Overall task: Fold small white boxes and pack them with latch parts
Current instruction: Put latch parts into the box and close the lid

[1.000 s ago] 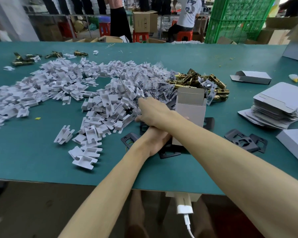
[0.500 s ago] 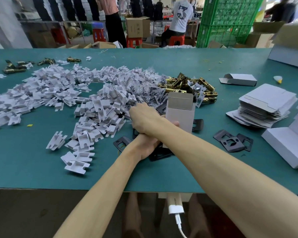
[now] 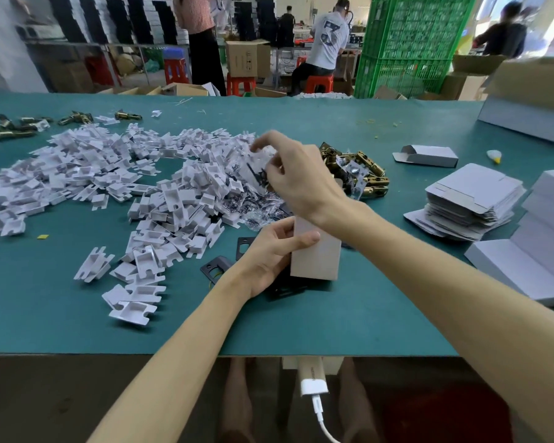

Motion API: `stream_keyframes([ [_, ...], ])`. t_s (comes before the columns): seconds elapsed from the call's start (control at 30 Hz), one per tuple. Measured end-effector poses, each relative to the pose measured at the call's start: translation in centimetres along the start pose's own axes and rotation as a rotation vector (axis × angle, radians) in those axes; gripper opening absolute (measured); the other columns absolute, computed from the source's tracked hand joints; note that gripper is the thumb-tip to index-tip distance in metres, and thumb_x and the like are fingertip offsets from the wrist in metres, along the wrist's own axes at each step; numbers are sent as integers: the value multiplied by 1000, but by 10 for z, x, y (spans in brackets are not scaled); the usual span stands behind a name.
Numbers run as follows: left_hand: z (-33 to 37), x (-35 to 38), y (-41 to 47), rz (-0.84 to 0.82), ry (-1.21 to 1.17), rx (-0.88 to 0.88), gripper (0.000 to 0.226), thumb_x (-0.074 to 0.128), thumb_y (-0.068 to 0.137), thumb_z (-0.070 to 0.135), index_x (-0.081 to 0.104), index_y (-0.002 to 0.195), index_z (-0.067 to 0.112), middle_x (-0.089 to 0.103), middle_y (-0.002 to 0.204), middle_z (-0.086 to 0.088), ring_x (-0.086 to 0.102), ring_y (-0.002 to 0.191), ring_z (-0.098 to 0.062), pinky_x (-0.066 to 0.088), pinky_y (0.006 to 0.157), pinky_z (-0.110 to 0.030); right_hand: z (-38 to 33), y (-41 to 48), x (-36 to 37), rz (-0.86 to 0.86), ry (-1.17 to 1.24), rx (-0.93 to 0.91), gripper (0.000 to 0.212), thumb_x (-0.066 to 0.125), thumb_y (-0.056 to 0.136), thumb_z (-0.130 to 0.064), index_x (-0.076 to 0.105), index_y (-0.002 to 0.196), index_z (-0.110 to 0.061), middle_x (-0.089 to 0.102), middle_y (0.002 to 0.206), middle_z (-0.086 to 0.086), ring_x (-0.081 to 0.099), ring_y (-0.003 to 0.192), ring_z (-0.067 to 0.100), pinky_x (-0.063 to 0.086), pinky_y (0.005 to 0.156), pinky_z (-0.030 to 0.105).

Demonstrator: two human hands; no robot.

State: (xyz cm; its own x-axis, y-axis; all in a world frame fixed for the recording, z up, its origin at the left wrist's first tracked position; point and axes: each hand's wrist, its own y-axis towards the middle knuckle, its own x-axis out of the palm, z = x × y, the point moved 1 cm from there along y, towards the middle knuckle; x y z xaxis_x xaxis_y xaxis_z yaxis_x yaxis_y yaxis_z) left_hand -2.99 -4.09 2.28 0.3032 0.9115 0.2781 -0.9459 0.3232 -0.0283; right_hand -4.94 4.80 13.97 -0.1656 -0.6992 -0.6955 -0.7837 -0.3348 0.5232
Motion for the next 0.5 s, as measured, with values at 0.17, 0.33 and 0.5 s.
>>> stream_keyframes([
  [0.17, 2, 4, -2, 6, -23, -12, 44, 70, 92, 5, 62, 135, -2, 68, 131, -23, 69, 113, -30, 57, 101, -44, 24, -7, -41, 35, -134, 98, 31, 48, 92, -1, 70, 107, -19, 71, 87, 7, 64, 73, 26, 56, 68, 42],
  [0.33, 1, 4, -4, 11, -20, -19, 43, 67, 94, 6, 60, 136, -2, 67, 133, -24, 68, 112, -31, 56, 100, -48, 46, -29, -45, -54, -217, 144, 21, 55, 92, -8, 71, 99, -18, 72, 87, 4, 64, 76, 23, 52, 69, 36],
  [0.5, 1, 3, -5, 0, -30, -23, 50, 70, 90, 9, 59, 137, -4, 70, 126, -23, 68, 110, -32, 57, 97, -47, 55, -39, -33, -70, -303, 103, 15, 65, 96, -28, 74, 96, -16, 70, 91, 3, 47, 96, 23, 42, 95, 40],
])
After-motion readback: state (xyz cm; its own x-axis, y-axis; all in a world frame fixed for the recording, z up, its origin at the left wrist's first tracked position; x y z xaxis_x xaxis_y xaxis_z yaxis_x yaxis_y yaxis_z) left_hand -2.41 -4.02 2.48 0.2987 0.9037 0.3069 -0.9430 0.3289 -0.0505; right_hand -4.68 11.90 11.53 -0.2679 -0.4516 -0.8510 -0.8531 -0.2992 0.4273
